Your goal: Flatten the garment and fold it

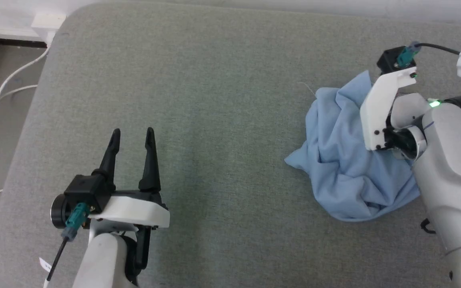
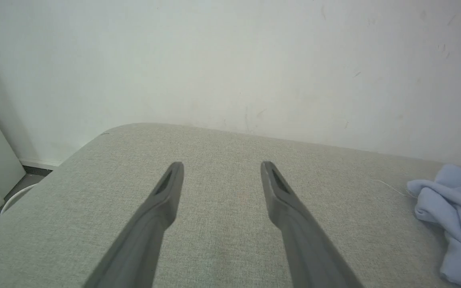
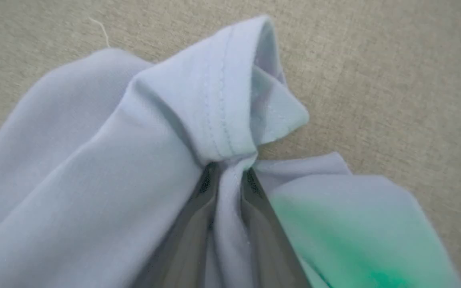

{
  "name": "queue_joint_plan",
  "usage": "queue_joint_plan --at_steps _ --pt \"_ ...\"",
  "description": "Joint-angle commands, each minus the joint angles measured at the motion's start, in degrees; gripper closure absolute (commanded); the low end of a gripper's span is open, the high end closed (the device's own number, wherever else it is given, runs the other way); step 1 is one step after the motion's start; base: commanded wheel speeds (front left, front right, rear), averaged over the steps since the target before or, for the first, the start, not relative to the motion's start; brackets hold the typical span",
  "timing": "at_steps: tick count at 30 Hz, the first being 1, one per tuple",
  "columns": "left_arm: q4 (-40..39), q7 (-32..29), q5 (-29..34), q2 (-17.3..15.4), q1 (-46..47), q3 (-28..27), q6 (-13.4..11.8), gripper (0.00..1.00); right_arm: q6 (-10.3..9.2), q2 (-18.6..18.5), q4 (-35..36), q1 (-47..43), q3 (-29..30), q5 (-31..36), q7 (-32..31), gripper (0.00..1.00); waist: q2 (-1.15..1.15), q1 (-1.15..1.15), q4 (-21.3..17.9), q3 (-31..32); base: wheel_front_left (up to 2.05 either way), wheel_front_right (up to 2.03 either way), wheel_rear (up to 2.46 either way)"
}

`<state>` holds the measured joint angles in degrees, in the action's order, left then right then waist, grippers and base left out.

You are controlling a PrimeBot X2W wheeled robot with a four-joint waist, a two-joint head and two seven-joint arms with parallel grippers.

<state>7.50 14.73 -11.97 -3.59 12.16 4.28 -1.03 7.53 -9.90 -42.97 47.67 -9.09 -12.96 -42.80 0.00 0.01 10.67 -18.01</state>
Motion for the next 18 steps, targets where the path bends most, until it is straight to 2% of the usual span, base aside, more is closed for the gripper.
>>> queue_joint_plan --at_steps 1,6,10,14,18 --pt "0.3 0.3 0.8 0.3 0.1 -0.3 0.3 0.0 -0.04 0.0 0.5 -1.0 -0.8 -0.8 0.7 1.0 0.0 -0.01 0.0 0.7 0.0 0.0 0.0" --pt "1.3 0.3 1.5 0.5 -1.2 -0.8 0.6 0.0 -0.04 -2.3 8.6 -5.7 -3.0 -5.3 8.6 1.0 0.0 -0.01 -0.9 4.4 0.0 0.0 0.0" --pt "1.7 0.3 2.2 0.4 -3.3 -1.9 0.7 0.0 -0.04 -3.8 19.7 -12.4 -3.5 -8.4 12.3 1.0 0.0 -0.01 -2.9 8.0 0.0 0.0 0.0" --pt "1.8 0.3 2.8 0.0 -5.4 -2.9 0.9 0.0 -0.04 -4.1 34.8 -22.5 -3.7 -12.5 10.4 1.0 0.0 -0.01 -5.5 11.3 0.0 0.0 0.0" --pt "1.7 0.3 3.1 0.0 -6.7 -3.4 1.1 0.0 -0.04 -5.3 49.0 -35.3 -3.8 -14.6 3.6 1.0 0.0 -0.01 -7.8 13.4 0.0 0.0 0.0"
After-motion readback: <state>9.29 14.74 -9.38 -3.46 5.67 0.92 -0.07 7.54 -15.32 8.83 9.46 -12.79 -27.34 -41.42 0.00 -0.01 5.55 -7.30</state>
